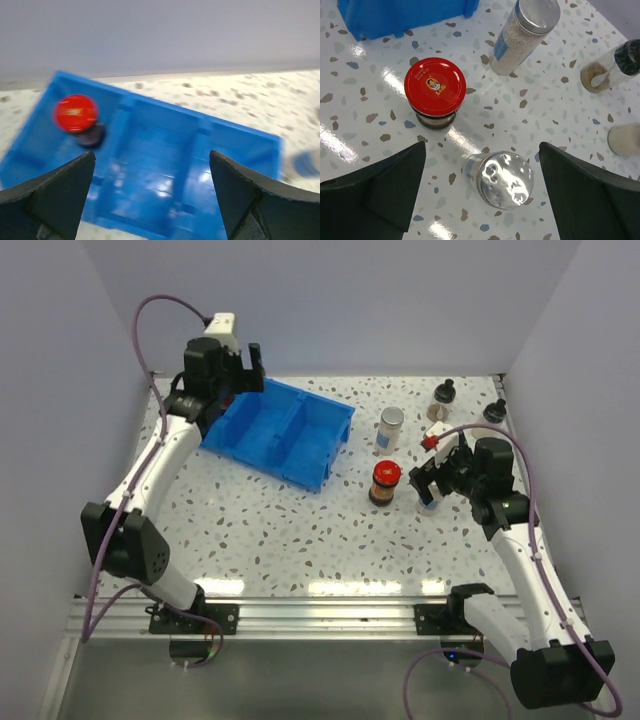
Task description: Organize the condiment bottles
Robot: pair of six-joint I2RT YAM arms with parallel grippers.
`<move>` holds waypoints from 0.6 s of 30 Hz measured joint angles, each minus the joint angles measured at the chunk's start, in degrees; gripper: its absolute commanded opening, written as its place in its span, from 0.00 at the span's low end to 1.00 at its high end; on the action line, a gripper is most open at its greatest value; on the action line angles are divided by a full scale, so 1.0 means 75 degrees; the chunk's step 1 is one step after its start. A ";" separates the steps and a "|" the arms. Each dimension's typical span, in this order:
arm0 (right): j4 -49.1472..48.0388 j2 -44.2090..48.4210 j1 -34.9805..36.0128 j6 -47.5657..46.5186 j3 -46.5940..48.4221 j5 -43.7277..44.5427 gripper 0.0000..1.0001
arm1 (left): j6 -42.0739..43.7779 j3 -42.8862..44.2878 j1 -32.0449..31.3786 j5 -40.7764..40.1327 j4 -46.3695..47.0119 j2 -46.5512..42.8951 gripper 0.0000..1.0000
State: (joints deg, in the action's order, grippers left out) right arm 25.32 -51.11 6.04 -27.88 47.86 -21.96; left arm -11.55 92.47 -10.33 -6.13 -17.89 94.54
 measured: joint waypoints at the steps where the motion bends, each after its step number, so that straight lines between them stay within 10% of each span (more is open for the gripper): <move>1: -0.0003 -0.0050 0.0000 0.0017 0.0000 0.0015 0.99 | 0.0038 -0.0478 -0.0358 0.0277 0.0251 -0.0420 1.00; 10: -0.0251 -0.0694 -0.0032 0.0787 0.0000 0.1370 0.99 | -0.0271 -0.4278 -0.2763 0.2611 0.1979 -0.2224 1.00; 18: -0.0312 -0.0927 -0.0175 0.1081 0.0000 0.1807 0.99 | -0.0938 -0.4121 -0.4674 0.2183 0.2192 -0.1218 0.99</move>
State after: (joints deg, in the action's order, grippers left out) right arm 22.98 -58.06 4.73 -19.77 47.86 -8.40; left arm -18.59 61.56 -45.39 10.24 -1.45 85.41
